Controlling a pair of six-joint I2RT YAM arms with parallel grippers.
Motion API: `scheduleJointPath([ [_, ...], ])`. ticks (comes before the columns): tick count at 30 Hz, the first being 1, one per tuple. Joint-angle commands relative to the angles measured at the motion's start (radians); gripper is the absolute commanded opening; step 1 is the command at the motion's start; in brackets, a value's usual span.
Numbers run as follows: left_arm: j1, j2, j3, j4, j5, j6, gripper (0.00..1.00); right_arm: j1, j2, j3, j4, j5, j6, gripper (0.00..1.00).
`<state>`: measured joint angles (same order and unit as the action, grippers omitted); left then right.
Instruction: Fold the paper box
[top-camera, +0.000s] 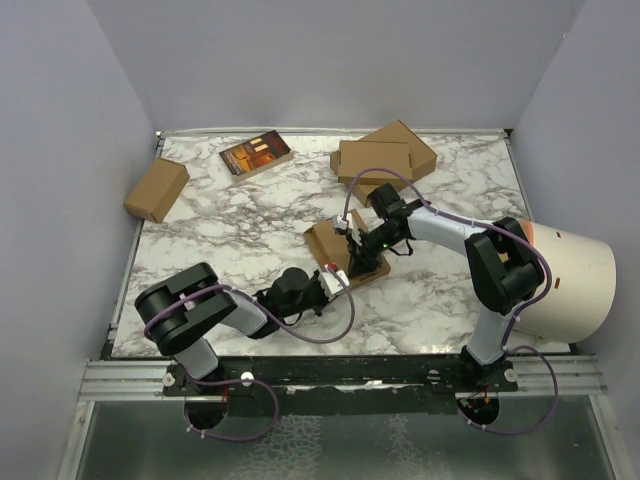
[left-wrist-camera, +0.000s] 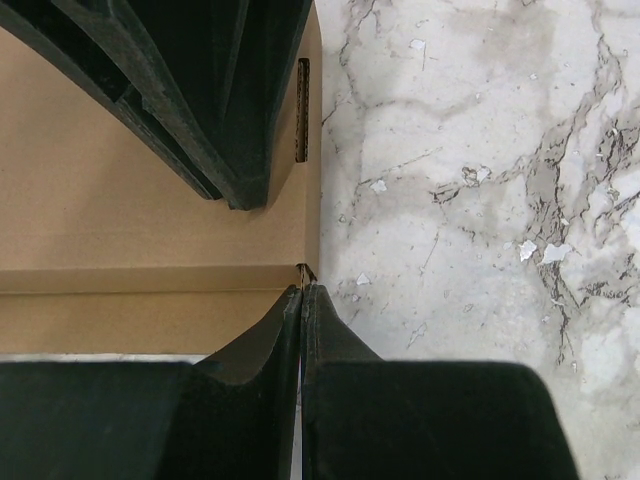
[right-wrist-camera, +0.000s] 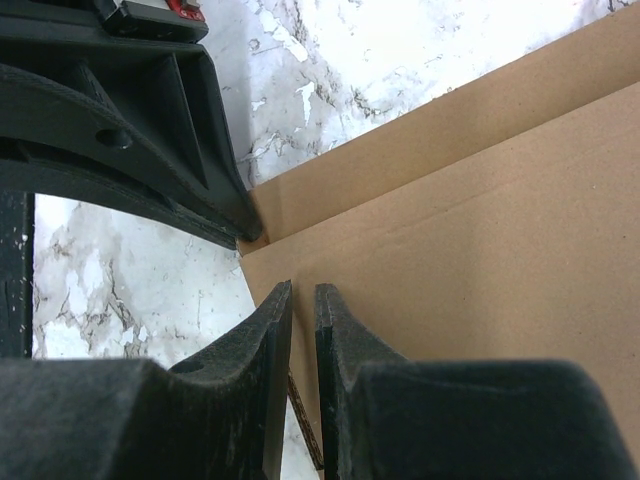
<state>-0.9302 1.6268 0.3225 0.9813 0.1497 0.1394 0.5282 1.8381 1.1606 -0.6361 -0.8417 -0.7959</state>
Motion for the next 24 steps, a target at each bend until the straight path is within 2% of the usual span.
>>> scheduleJointPath([
  [1,0.007,-0.05,0.08,-0.112,0.005,-0.019,0.0,0.003,0.04,-0.009,-0.037,0.095,-0.008,0.16],
  [13,0.008,-0.139,0.216,-0.397,-0.055,-0.068,0.02,0.003,0.044,-0.008,-0.037,0.089,-0.007,0.16],
  [24,0.008,-0.149,0.267,-0.422,-0.117,-0.119,0.04,0.003,0.044,-0.007,-0.039,0.088,-0.008,0.16],
])
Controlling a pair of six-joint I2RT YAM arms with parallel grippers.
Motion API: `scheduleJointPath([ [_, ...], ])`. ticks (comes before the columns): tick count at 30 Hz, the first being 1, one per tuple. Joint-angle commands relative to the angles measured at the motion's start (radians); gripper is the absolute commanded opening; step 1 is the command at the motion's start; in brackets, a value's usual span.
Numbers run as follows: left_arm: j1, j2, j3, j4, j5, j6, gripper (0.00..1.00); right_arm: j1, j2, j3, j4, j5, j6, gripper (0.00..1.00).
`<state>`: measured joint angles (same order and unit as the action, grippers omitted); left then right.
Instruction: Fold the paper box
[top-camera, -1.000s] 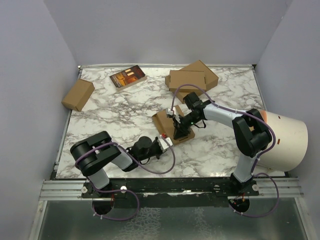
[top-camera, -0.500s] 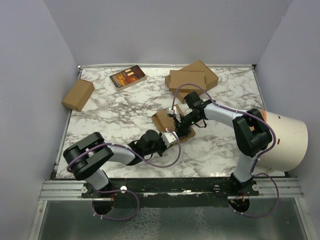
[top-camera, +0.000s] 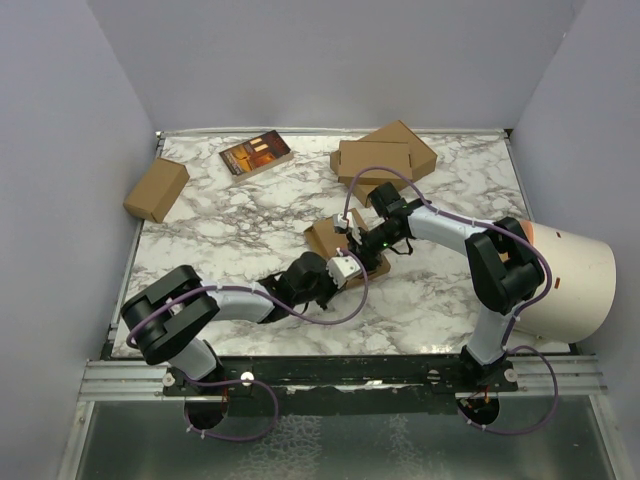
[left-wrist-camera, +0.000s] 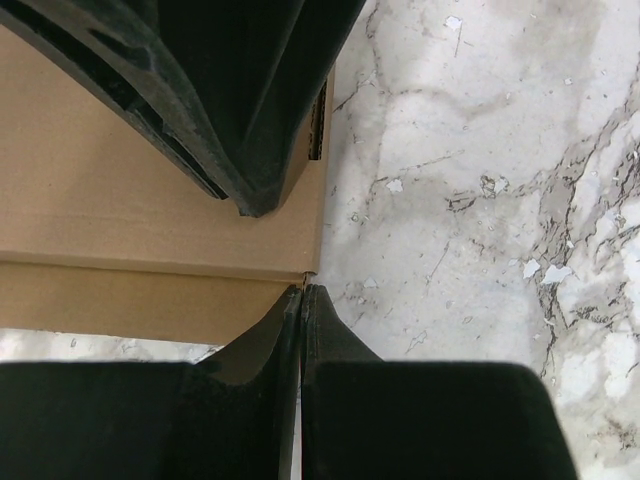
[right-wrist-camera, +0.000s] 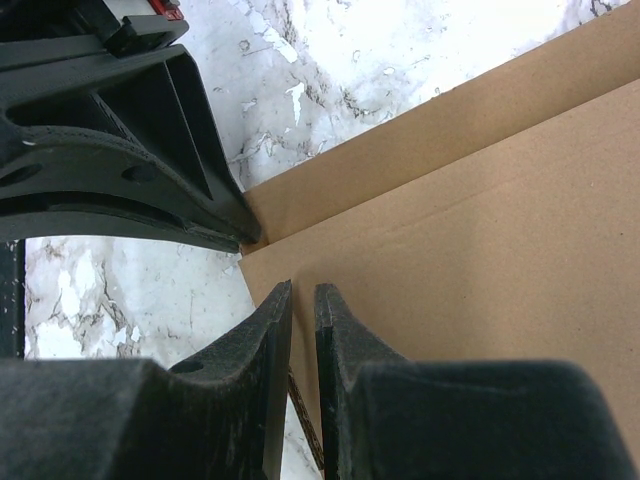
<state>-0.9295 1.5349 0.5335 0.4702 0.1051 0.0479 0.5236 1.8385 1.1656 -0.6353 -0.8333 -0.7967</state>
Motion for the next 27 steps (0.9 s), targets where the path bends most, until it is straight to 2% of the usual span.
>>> scheduleJointPath([
  [1,0.008,-0.057,0.059,0.091,-0.079,-0.03,0.04,0.009,0.046,-0.012,-0.04,0.08,-0.007,0.16],
  [3,0.007,-0.056,0.069,0.089,-0.086,-0.036,0.05,0.008,0.046,-0.013,-0.04,0.077,-0.007,0.16],
  [5,0.008,-0.046,0.101,0.043,-0.109,-0.077,0.1,0.009,0.047,-0.012,-0.04,0.075,-0.007,0.16],
  [14,0.006,-0.028,0.138,-0.005,-0.079,-0.064,0.12,0.009,0.05,-0.012,-0.041,0.073,-0.009,0.16],
  [20,0.006,-0.089,0.123,-0.025,-0.049,-0.052,0.17,0.009,0.049,-0.011,-0.041,0.074,-0.006,0.16],
  [23,0.007,-0.14,0.102,-0.051,-0.026,-0.048,0.22,0.009,0.049,-0.011,-0.041,0.075,-0.006,0.16],
  [27,0.012,-0.22,0.066,-0.105,-0.074,-0.106,0.38,0.009,0.049,-0.011,-0.04,0.077,-0.006,0.16],
])
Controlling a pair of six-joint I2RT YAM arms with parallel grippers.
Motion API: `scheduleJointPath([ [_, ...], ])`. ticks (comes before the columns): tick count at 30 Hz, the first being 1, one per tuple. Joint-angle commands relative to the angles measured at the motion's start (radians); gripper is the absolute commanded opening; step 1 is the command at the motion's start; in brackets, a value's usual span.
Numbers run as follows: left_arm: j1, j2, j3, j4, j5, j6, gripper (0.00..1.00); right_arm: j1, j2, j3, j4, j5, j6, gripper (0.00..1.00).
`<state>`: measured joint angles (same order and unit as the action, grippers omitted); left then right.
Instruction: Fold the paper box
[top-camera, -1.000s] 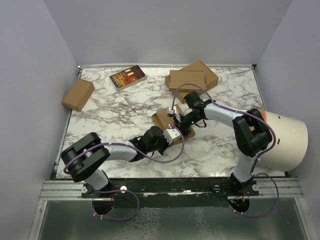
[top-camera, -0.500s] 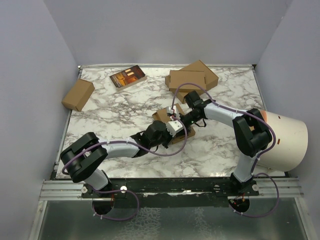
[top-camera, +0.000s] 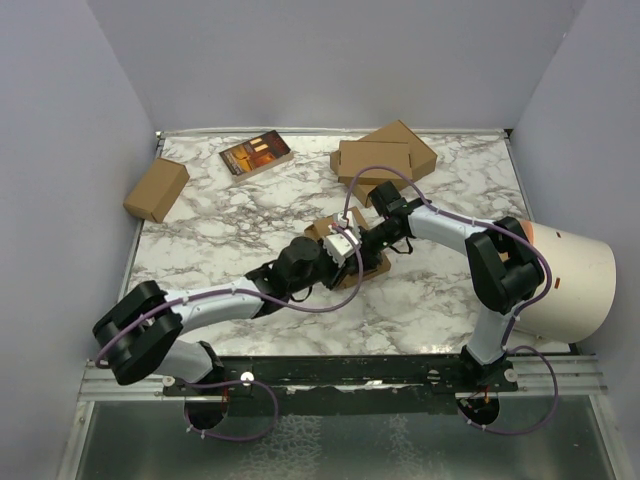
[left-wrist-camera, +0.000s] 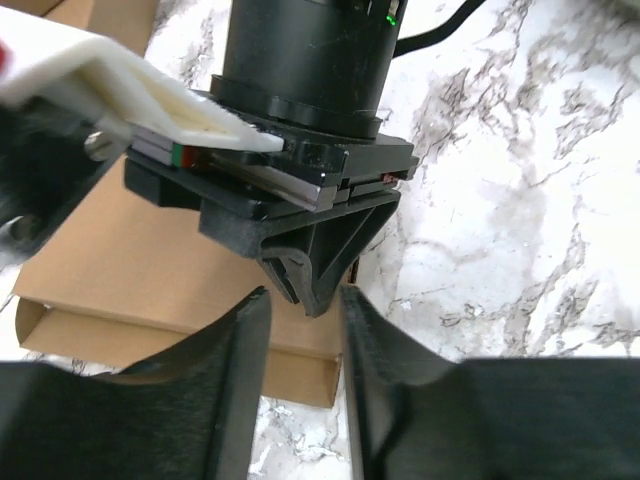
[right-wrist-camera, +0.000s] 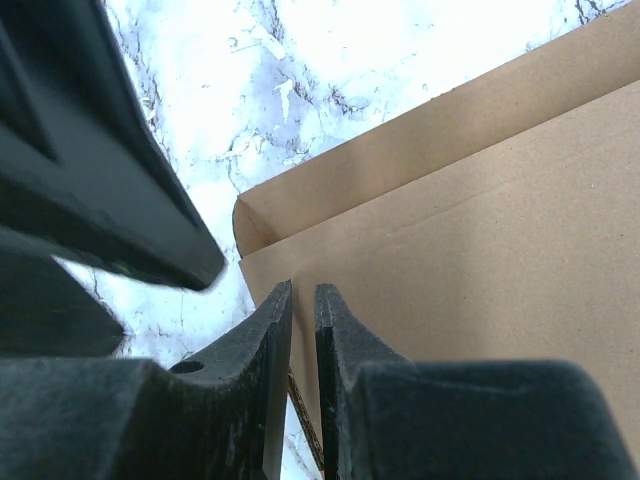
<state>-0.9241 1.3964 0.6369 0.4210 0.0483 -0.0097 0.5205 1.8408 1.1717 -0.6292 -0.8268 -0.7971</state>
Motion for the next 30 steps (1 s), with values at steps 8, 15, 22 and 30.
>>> scheduleJointPath([
  [8,0.149,-0.158,-0.086,-0.159,0.081,-0.291,0.5,0.012,0.048,-0.016,-0.045,0.071,-0.001,0.17],
  [15,0.279,-0.165,-0.213,0.003,0.059,-0.616,0.68,0.012,0.048,-0.018,-0.044,0.074,-0.001,0.17],
  [22,0.294,-0.138,-0.284,0.121,-0.06,-0.928,0.88,0.012,0.048,-0.017,-0.046,0.073,-0.003,0.17],
  [30,0.274,0.03,-0.229,0.078,-0.067,-1.211,0.89,0.011,0.048,-0.015,-0.046,0.071,-0.004,0.17],
])
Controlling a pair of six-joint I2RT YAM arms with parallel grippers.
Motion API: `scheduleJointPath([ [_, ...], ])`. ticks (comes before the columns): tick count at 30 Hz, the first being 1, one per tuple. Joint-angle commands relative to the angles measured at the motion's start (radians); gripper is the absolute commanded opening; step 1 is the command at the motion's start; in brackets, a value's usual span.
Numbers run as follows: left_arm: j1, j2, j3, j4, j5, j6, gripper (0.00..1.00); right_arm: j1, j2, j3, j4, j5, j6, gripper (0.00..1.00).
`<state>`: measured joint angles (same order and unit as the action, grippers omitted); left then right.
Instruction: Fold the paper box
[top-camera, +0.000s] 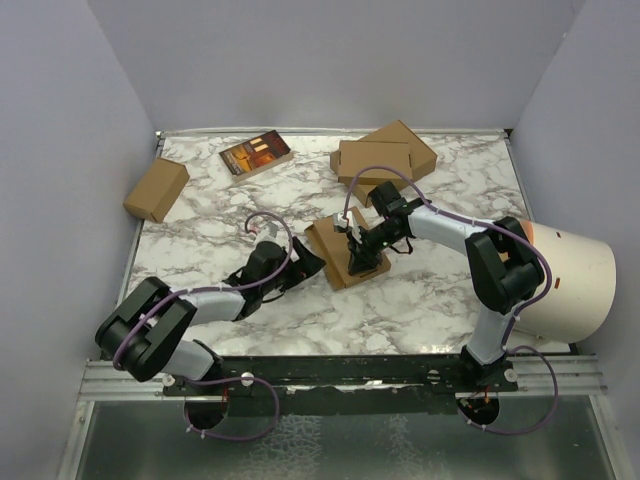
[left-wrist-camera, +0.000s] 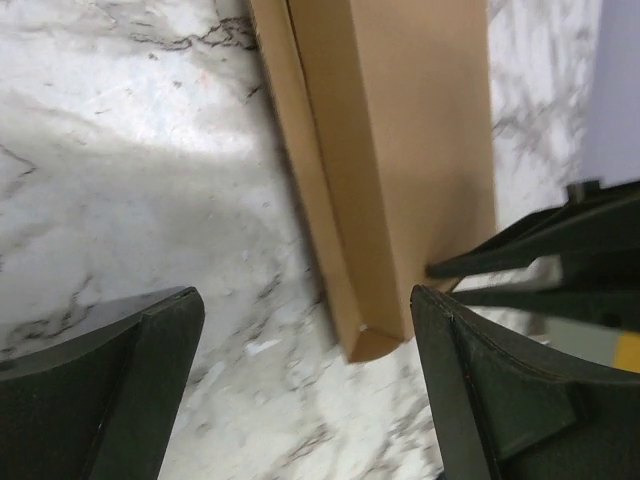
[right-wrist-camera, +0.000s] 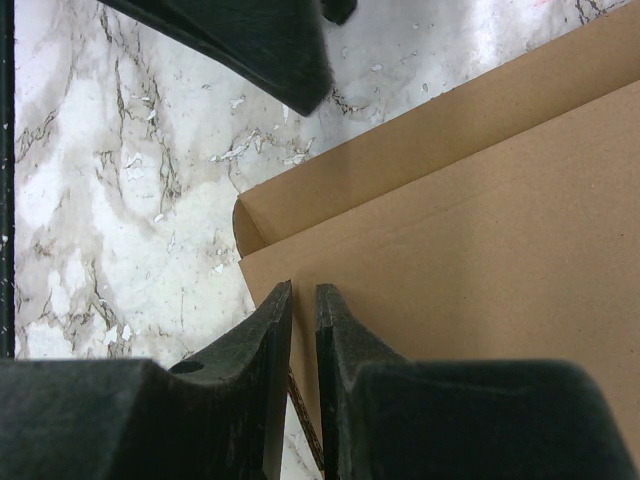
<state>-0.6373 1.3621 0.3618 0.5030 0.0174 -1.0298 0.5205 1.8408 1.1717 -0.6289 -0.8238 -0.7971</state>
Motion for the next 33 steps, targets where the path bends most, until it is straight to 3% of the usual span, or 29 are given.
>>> scheduleJointPath([
  [1,-0.02,0.081,0.061,-0.027,-0.046,-0.207,0.89,0.011,0.049,-0.016,-0.046,0.068,-0.002,0.17],
  [8,-0.07,0.146,0.109,-0.034,-0.074,-0.284,0.87,0.012,0.049,-0.015,-0.046,0.067,-0.004,0.17],
  [20,-0.127,0.229,0.204,-0.17,-0.09,-0.355,0.68,0.012,0.048,-0.015,-0.048,0.064,-0.005,0.17],
  [33,-0.142,0.26,0.229,-0.178,-0.082,-0.346,0.47,0.012,0.047,-0.014,-0.048,0.061,-0.005,0.17],
])
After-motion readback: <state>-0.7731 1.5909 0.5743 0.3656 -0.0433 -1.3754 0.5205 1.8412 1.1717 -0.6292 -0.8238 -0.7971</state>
